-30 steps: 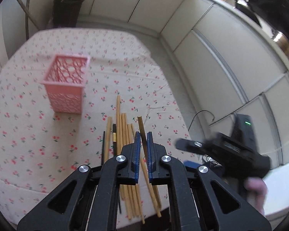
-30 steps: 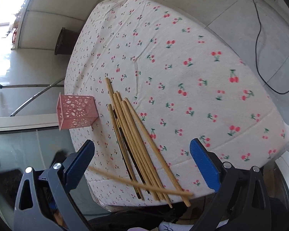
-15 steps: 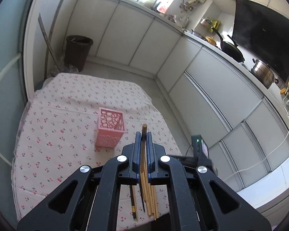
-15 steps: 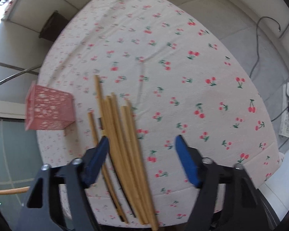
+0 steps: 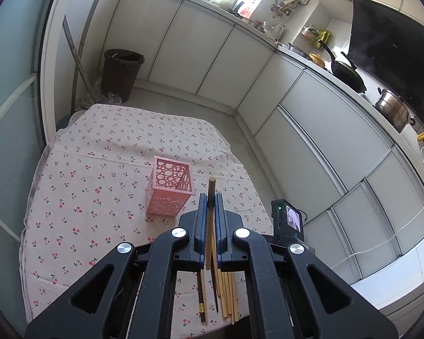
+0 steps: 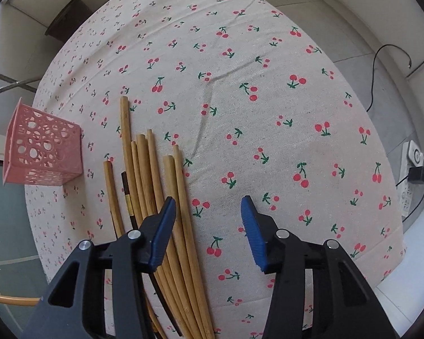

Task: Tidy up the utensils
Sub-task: 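Lift the chopstick with the left gripper while the right gripper grasps another wooden chopstick, then carry both held chopsticks upright over the pink basket with both grippers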

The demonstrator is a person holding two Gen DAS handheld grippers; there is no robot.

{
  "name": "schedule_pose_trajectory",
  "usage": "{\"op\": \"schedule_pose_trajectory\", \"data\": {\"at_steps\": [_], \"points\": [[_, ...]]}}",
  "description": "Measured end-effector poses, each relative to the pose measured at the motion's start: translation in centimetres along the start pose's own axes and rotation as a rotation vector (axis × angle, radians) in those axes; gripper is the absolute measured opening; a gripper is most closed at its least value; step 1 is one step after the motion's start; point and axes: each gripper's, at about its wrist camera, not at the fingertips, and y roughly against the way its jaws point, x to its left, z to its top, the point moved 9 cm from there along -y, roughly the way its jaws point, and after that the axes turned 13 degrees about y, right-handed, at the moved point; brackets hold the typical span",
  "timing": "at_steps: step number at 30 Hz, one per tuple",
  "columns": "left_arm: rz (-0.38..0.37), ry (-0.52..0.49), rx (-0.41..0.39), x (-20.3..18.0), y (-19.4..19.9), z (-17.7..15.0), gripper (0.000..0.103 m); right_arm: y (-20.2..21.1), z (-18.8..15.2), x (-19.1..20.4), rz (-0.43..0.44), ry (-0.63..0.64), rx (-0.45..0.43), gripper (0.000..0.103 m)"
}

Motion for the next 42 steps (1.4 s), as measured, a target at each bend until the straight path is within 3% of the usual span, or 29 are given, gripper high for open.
{"op": "schedule_pose_trajectory", "data": {"at_steps": [8,11,12,14,15,16,18,20,26,36,42], "points": [[0.014,0.003,0.004,0.4,-0.4,0.0,0.005,-0.2,0.2,0.2,-0.049,0.056,-0.014,0.041],[0.031,-0.009,-0.001,0.4,-0.5,0.0,0.004,-0.7,0.3,1.5,-0.121,0.146,-0.015,0.043],[0.039,-0.014,-0.005,0.4,-0.6,0.0,0.005,-0.8,0.1,1.9,-0.173,0.19,-0.025,0.041],[0.047,-0.019,-0.006,0.4,-0.7,-0.1,0.005,-0.8,0.1,2.9,-0.208,0.238,-0.052,0.023],[0.051,-0.019,-0.006,0.4,-0.8,-0.1,0.005,-0.9,0.1,3.5,-0.192,0.254,-0.059,0.007],[0.057,-0.02,-0.007,0.6,-0.9,-0.1,0.005,-0.9,0.1,4.0,-0.181,0.259,-0.064,0.006],[0.075,-0.02,-0.009,1.0,-1.1,-0.1,0.005,-0.9,0.1,4.0,-0.17,0.254,-0.078,0.006],[0.085,-0.014,-0.008,1.5,-1.4,-0.1,0.005,-0.4,0.2,3.6,-0.103,0.216,-0.1,0.006],[0.083,0.003,-0.026,1.7,-1.2,0.1,0.005,4.4,1.5,2.4,0.007,0.153,-0.255,0.006],[0.045,-0.014,-0.109,-1.1,1.4,1.6,0.005,17.5,0.1,1.2,0.078,0.159,-0.54,0.006],[0.043,-0.025,-0.189,-3.6,2.7,4.8,0.005,25.2,2.3,1.2,0.163,0.113,-0.695,0.006]]}}
